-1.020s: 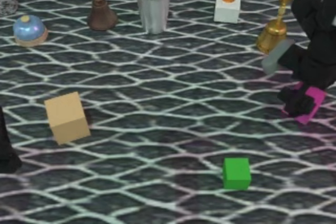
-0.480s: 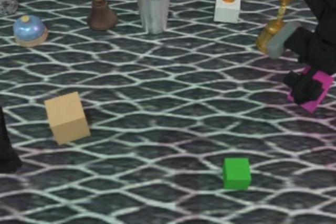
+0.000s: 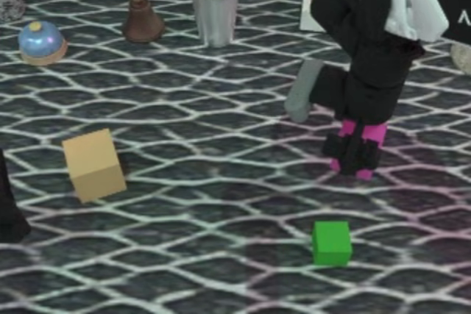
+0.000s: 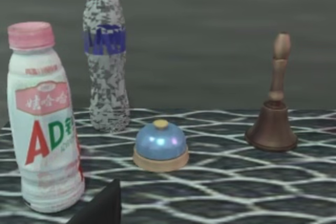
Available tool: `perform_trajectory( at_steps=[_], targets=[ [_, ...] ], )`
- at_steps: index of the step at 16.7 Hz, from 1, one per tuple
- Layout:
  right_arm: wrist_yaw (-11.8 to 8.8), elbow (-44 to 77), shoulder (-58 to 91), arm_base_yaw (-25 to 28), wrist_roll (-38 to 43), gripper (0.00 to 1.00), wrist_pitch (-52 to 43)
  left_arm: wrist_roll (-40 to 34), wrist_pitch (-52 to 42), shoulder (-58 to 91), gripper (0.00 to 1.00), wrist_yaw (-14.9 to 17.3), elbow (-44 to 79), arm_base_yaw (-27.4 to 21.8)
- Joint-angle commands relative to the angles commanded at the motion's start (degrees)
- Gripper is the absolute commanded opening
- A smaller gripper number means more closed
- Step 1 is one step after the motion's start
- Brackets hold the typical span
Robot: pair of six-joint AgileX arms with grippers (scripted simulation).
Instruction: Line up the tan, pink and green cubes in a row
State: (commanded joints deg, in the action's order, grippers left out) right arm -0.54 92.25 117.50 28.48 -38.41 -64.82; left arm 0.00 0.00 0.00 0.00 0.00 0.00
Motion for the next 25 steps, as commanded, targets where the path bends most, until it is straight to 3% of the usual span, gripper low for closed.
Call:
perform_trajectory(
  at_steps=[4, 7, 14, 20, 25],
  targets=[
    [-0.12, 0.76, -0.6, 14.21, -1.51, 0.0, -1.48, 0.0, 0.0, 0.0, 1.0, 0.0, 0.0, 0.0],
    [-0.06, 1.08, -1.43, 19.79, -2.09, 0.0, -1.82, 0.0, 0.0, 0.0, 1.0, 0.0, 0.0, 0.0],
    [-0.08, 0.13, -1.12, 20.21, -1.88, 0.0, -0.79, 0.0, 0.0, 0.0, 1.0, 0.0, 0.0, 0.0],
    [-0.05, -7.92, 1.82, 20.5, -2.05, 0.0, 10.91, 0.0, 0.0, 0.0, 1.0, 0.0, 0.0, 0.0],
    [0.0, -9.33, 2.41, 20.53, -2.06, 0.0, 12.65, 0.0, 0.0, 0.0, 1.0, 0.0, 0.0, 0.0]
  ],
)
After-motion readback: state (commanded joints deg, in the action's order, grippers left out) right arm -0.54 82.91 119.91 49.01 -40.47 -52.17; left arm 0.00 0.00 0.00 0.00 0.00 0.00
